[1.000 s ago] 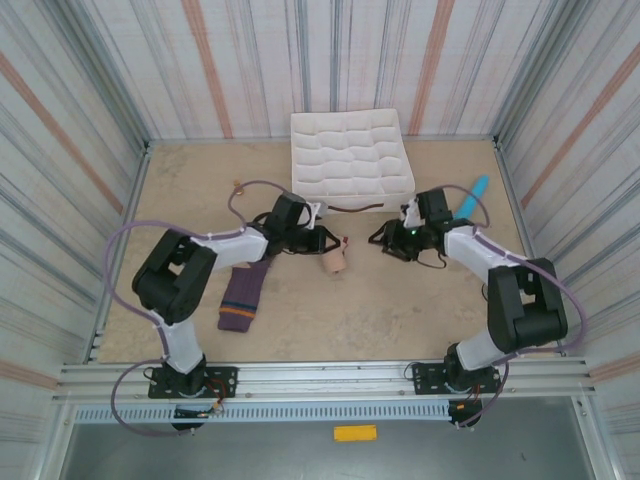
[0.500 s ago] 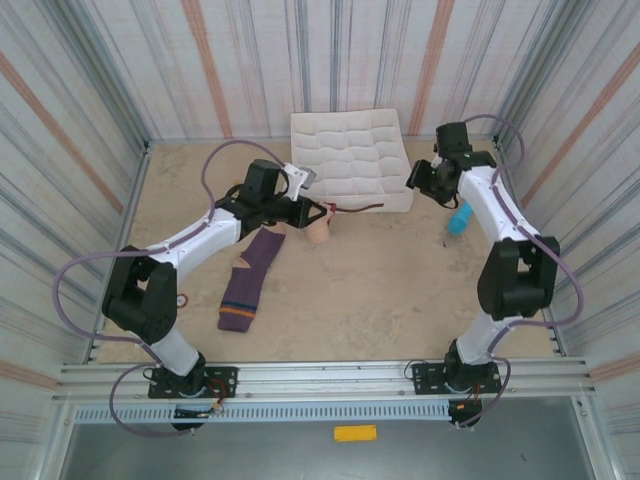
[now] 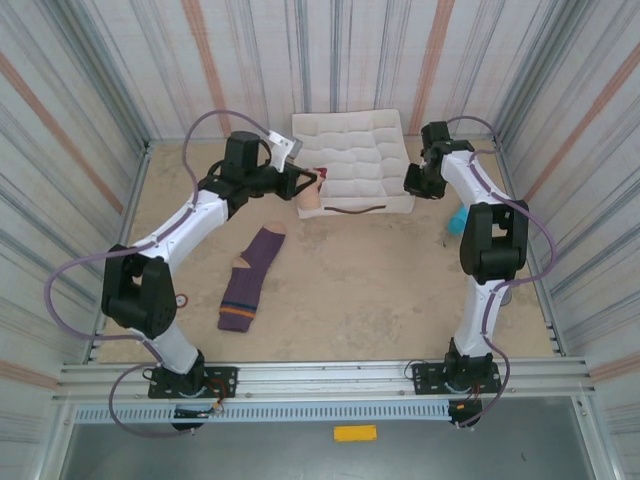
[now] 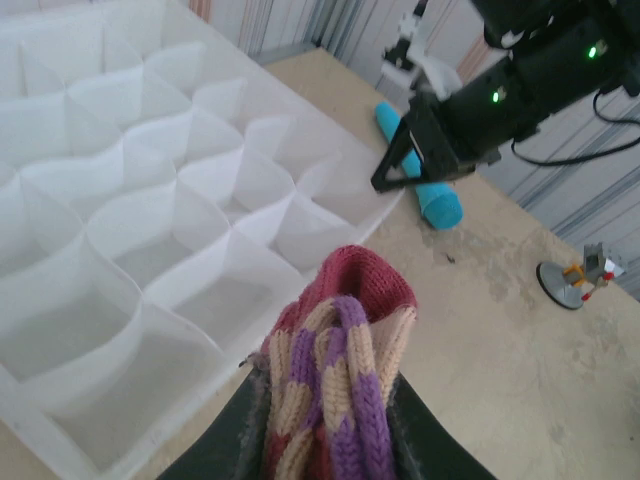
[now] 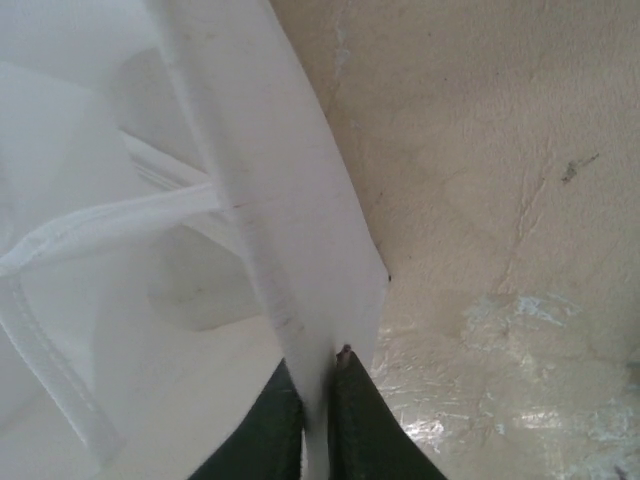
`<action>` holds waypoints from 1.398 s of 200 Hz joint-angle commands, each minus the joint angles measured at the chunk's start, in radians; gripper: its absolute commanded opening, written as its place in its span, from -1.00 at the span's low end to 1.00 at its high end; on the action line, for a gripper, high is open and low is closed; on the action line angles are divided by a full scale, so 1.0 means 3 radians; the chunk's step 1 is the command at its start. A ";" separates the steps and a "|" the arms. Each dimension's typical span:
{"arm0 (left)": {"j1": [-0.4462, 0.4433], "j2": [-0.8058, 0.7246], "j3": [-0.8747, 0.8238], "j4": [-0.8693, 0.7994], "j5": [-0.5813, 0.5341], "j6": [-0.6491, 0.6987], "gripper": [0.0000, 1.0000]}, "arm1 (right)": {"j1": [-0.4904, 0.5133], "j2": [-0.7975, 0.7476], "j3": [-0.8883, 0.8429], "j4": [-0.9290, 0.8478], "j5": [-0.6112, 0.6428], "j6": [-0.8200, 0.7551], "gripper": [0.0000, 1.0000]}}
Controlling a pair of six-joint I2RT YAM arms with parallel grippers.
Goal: Roll the socks
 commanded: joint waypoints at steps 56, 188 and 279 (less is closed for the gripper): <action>0.0058 0.0118 -0.0053 0.0164 0.0307 0.0101 -1.00 | -0.0018 -0.0584 -0.0692 -0.0124 0.0024 -0.0380 -1.00; 0.0058 0.0660 -0.0267 0.0724 0.0848 -0.0186 -1.00 | -0.0018 -0.0779 -0.1036 -0.0144 0.0065 -0.0240 -1.00; 0.0062 0.0927 -0.0201 0.0686 0.0624 -0.0003 -1.00 | -0.0023 -0.0713 -0.1012 -0.0187 -0.0010 -0.0095 -1.00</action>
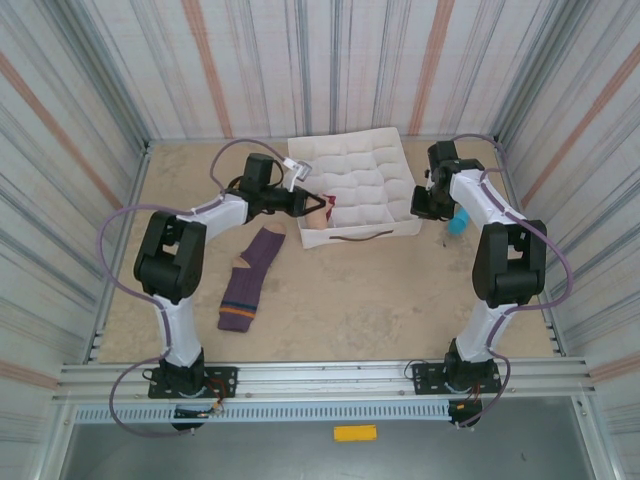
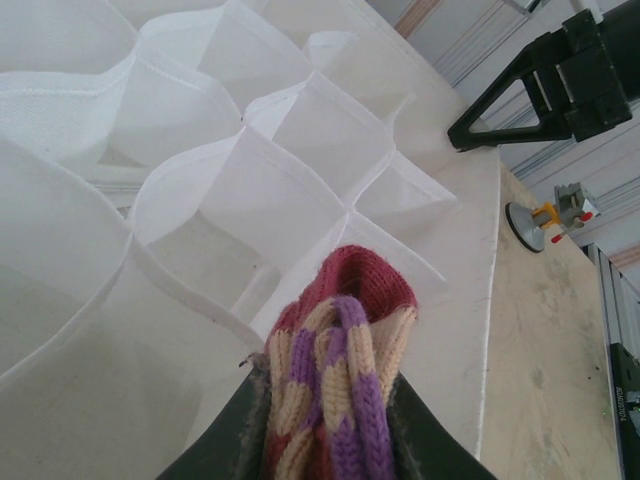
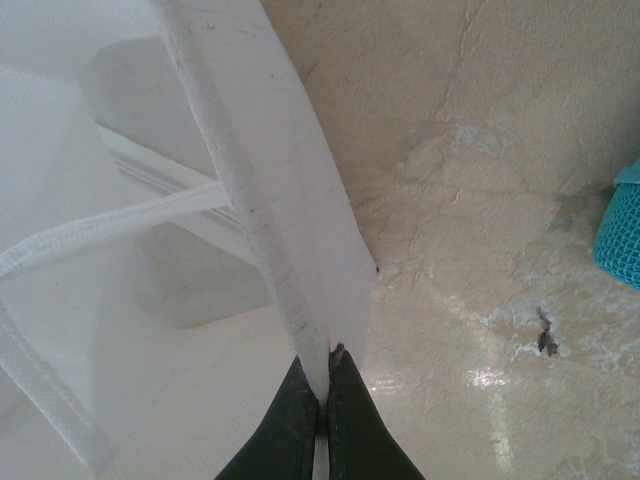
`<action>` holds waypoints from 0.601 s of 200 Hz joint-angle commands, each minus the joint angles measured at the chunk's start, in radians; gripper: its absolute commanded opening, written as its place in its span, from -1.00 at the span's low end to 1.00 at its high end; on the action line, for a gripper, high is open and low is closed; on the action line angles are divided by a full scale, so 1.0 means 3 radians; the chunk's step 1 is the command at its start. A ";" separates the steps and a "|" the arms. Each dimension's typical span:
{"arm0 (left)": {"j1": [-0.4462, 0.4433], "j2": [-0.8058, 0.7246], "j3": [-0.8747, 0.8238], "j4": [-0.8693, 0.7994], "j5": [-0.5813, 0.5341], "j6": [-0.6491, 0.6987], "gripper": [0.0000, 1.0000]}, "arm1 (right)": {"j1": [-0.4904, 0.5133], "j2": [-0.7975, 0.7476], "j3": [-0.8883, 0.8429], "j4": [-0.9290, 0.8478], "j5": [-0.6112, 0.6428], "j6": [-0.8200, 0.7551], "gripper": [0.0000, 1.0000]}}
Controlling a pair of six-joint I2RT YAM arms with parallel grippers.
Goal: Roll the socks
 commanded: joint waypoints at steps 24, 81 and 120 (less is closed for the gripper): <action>-0.0006 -0.0183 -0.0221 0.0333 -0.0306 0.0155 -1.00 | -0.0023 0.0047 -0.0067 -0.0195 -0.0076 0.0262 -1.00; -0.0261 -0.0634 -0.0735 0.0634 -0.0892 0.0612 -1.00 | -0.0062 0.0135 -0.0029 -0.0219 -0.0261 0.0504 -1.00; -0.0537 -0.0830 -0.1078 0.0932 -0.1428 0.0909 -0.96 | -0.0096 0.0116 -0.0017 -0.0208 -0.0307 0.0615 -1.00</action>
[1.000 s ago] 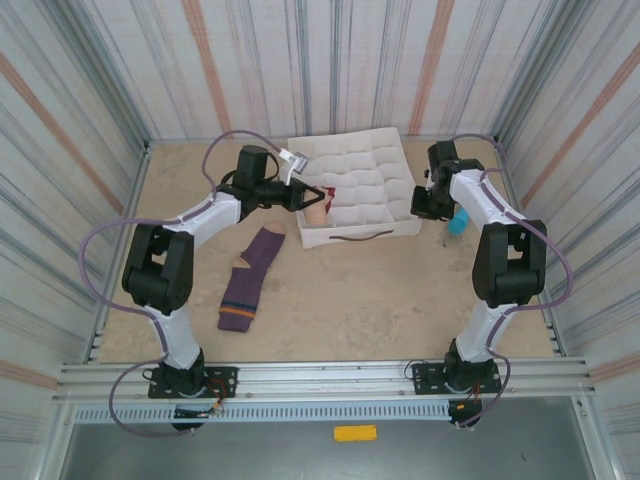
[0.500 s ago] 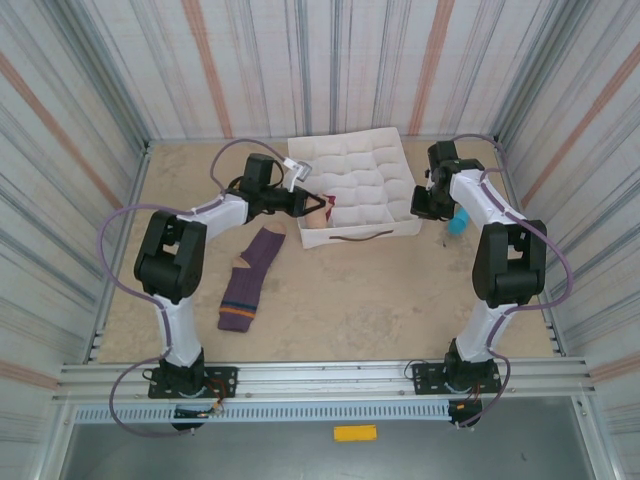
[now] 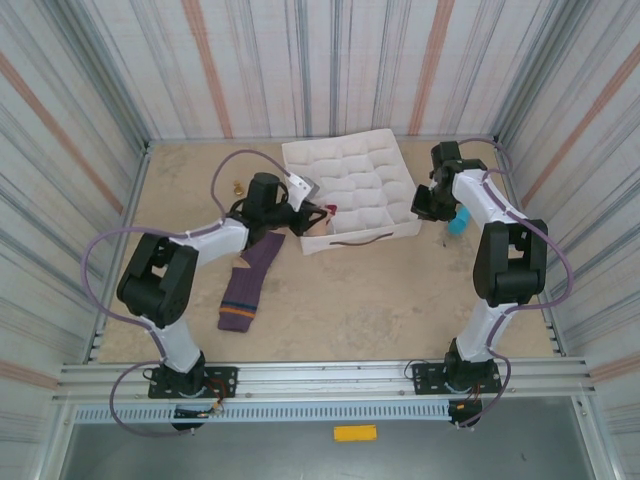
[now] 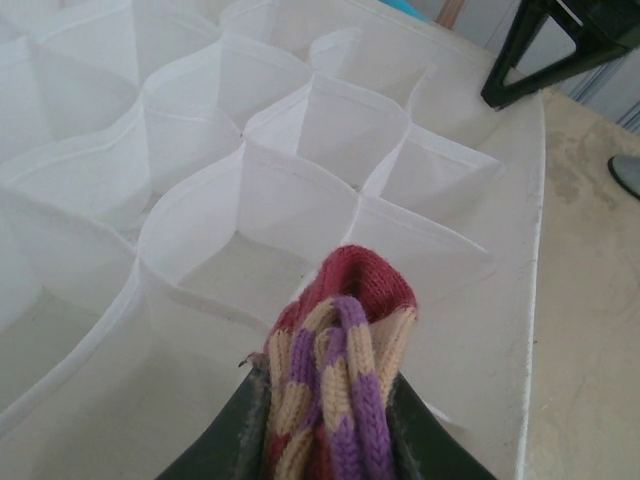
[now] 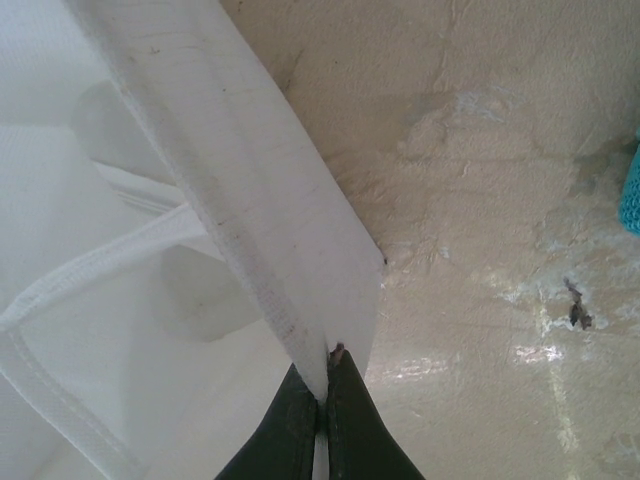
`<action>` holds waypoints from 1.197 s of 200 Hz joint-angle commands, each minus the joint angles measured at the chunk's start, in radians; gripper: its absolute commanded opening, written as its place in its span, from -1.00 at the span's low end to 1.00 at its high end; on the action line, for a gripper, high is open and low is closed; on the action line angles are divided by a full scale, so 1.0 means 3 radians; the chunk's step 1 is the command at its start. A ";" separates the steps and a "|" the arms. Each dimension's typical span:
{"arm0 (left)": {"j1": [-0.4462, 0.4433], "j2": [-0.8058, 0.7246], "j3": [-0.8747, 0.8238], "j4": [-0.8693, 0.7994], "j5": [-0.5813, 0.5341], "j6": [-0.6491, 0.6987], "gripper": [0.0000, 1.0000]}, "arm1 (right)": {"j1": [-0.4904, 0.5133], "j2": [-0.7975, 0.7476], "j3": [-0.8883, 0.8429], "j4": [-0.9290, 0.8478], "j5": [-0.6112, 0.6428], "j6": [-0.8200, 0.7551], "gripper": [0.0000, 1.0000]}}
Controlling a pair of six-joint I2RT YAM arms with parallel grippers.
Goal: Roll the socks
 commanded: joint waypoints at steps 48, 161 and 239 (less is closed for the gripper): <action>-0.0510 -0.0208 -0.0550 0.0776 -0.1384 0.0739 -0.96 | -0.0091 0.0071 -0.0088 -0.0108 -0.0211 0.0346 -1.00; -0.0529 -0.0313 -0.0721 0.0677 -0.1494 0.0507 0.33 | -0.0121 0.0124 -0.0057 -0.0006 -0.0229 0.0495 -1.00; -0.0152 -0.0676 -0.0230 -0.0299 -0.1002 0.0031 0.81 | -0.0119 0.0379 0.0251 0.0080 -0.0268 0.0666 -1.00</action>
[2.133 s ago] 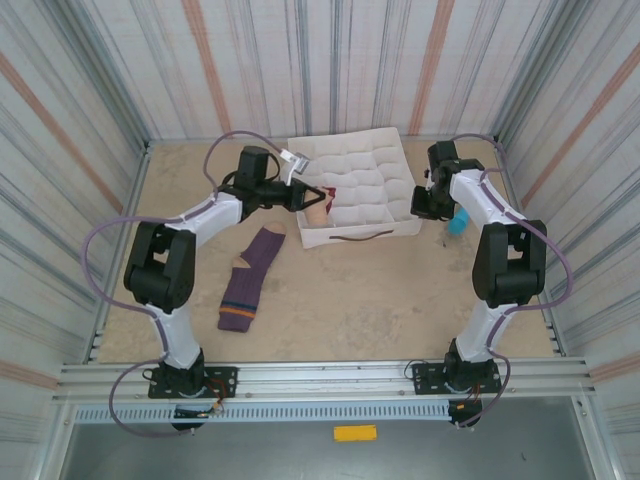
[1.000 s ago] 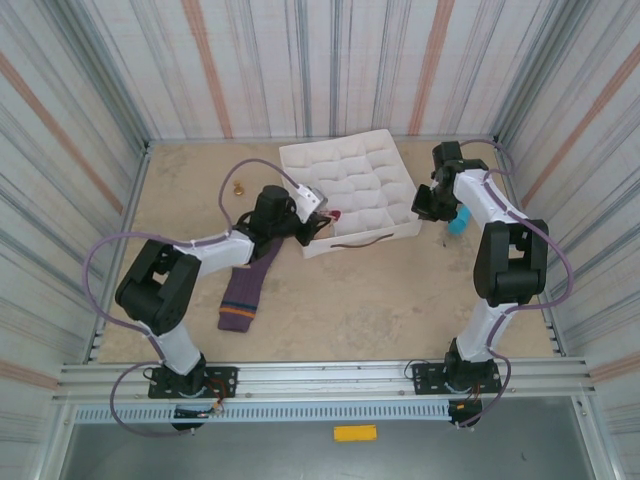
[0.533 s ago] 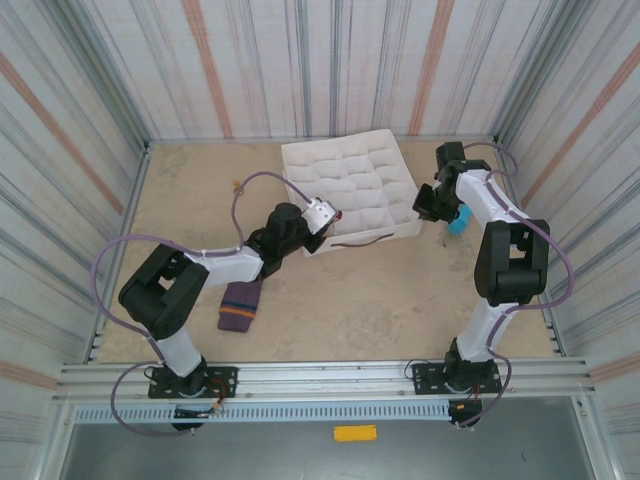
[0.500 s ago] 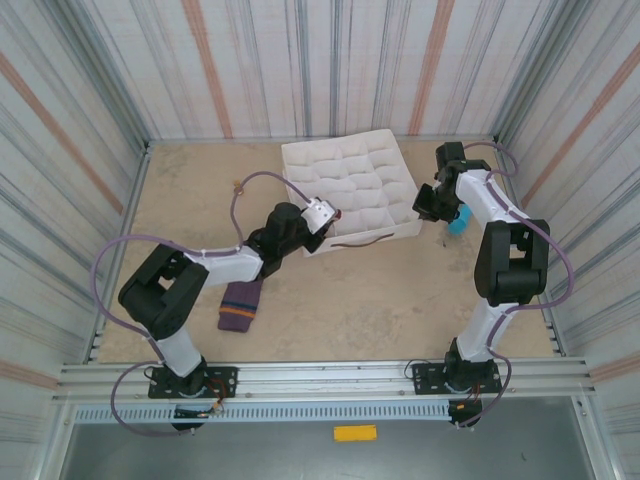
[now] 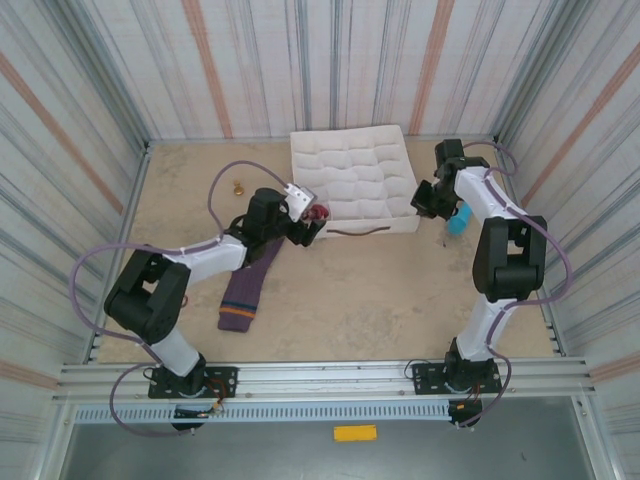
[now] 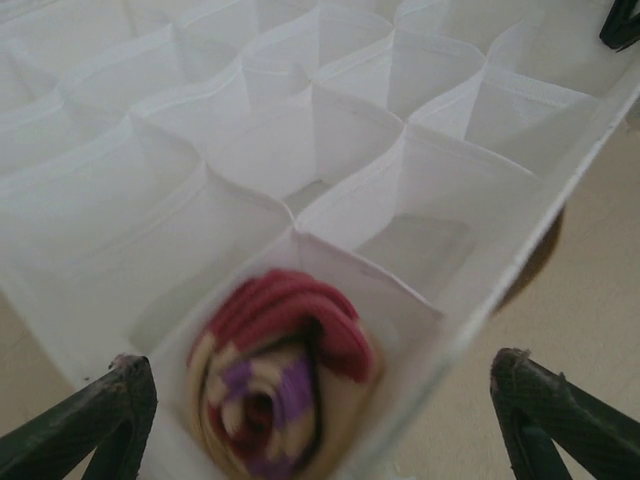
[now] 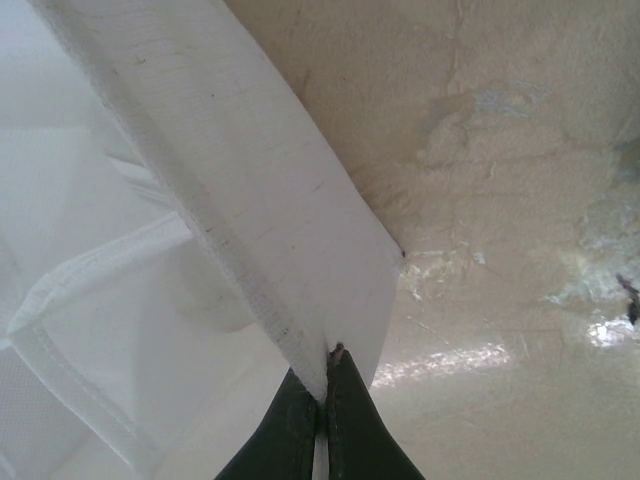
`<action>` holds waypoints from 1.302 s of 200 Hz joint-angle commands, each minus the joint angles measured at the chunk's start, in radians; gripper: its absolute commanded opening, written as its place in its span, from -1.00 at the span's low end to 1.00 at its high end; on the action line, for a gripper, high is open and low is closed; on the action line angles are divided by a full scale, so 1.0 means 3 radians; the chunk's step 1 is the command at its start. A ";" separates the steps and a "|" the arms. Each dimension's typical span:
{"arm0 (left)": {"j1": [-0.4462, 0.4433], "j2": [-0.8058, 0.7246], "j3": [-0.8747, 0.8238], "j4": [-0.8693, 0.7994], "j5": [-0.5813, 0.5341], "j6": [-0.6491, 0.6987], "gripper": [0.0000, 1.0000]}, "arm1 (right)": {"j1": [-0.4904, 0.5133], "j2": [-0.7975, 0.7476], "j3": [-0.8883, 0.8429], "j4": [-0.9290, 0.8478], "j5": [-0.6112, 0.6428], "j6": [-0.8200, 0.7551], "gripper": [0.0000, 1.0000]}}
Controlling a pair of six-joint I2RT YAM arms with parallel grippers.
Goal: Roll the socks
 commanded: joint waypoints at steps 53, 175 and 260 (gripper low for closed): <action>0.0283 -0.0418 0.0322 -0.1268 0.0065 -0.0930 0.80 | -0.0030 0.0552 0.0735 0.0002 -0.0102 0.0331 -0.93; 0.0629 0.0421 -0.0293 -0.0860 0.0458 -0.1538 0.69 | 0.0262 -0.0221 0.0109 0.0479 -0.0254 -0.0188 0.90; 0.0046 0.0610 -0.0252 -0.0724 0.0640 -0.1819 0.62 | 0.1025 -0.1287 -0.1629 0.1230 0.0252 -0.0130 0.99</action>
